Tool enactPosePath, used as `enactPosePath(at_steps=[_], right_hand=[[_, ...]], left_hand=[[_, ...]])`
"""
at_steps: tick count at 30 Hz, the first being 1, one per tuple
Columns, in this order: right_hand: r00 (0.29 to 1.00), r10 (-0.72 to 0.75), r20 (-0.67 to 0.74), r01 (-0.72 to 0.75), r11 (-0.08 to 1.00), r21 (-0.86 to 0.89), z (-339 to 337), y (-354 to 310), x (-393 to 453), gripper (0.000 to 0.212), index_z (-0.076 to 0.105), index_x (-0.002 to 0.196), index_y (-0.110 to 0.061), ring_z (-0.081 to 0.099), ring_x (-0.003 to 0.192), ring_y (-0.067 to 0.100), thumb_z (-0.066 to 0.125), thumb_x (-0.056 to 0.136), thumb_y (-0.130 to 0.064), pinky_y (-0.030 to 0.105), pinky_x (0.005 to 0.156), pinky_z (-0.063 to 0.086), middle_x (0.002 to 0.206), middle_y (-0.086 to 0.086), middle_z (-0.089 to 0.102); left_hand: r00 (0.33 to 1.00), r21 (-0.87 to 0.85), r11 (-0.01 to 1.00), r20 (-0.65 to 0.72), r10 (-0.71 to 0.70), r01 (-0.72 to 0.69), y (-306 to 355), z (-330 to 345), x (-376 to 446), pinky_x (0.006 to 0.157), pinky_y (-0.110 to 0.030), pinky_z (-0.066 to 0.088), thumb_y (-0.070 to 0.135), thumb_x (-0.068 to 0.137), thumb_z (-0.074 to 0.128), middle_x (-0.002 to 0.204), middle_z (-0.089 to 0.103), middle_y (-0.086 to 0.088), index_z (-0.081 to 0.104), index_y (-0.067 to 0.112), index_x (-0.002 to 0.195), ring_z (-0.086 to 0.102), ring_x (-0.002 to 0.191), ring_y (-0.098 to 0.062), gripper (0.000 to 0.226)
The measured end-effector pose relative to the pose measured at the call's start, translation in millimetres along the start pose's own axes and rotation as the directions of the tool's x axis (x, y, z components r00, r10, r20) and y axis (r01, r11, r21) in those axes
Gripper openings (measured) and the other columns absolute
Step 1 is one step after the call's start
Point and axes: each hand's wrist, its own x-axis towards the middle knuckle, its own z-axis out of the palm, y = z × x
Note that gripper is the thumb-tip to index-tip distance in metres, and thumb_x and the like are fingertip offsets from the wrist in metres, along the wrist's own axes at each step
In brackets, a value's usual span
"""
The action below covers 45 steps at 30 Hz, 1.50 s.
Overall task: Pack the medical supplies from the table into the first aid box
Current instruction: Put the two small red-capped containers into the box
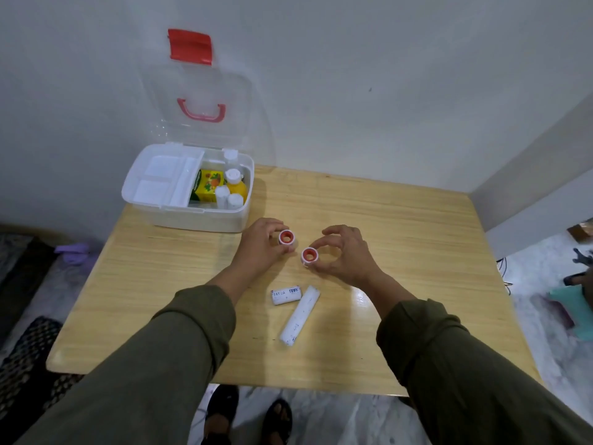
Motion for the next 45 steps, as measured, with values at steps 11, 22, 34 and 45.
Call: enactPosePath(at_steps=[11,22,34,45], right_hand=[[0.989,-0.049,-0.143,0.042,0.998,-0.052,-77,-51,9,0.033,0.071,0.097,-0.031,0.035,0.124,0.018,0.08,0.067,-0.043,0.047,0.105,0.033,0.127,-0.001,0.051],[0.974,-0.162,-0.159,0.147,0.984,-0.102,-60,-155,50,0.035,0.069,0.101,-0.032,0.034,0.125,0.019,0.076,0.071,-0.048,0.042,0.103,0.032,0.128,-0.001,0.05],[0.981,-0.13,-0.144,0.095,0.969,-0.227,34,-238,129,0.035,0.069,0.1,-0.035,0.024,0.133,0.02,0.071,0.072,-0.054,0.039,0.103,0.025,0.135,-0.005,0.045],[0.992,-0.073,-0.099,0.037,0.946,-0.322,85,-252,166,0.035,0.07,0.102,-0.036,0.014,0.142,0.025,0.069,0.074,-0.055,0.047,0.115,0.012,0.146,-0.003,0.038]], left_hand=[[0.984,-0.013,0.984,-0.015,0.176,-0.176,61,-43,-3,0.093,-0.025,0.045,0.017,0.072,0.079,0.123,0.057,-0.005,0.066,0.013,0.115,0.055,0.113,-0.017,0.046],[0.958,0.163,0.972,-0.203,0.202,-0.17,43,-173,6,0.092,-0.023,0.036,0.023,0.077,0.074,0.12,0.06,-0.007,0.066,0.022,0.116,0.054,0.113,-0.021,0.04],[0.988,0.304,0.946,-0.065,0.139,-0.113,-53,-267,67,0.096,-0.03,0.04,0.027,0.084,0.068,0.128,0.059,-0.005,0.06,0.021,0.124,0.053,0.114,-0.022,0.041],[0.986,0.254,0.957,0.13,0.108,-0.139,-91,-270,99,0.096,-0.033,0.042,0.037,0.082,0.068,0.132,0.058,-0.003,0.055,0.029,0.128,0.051,0.117,-0.023,0.048]])
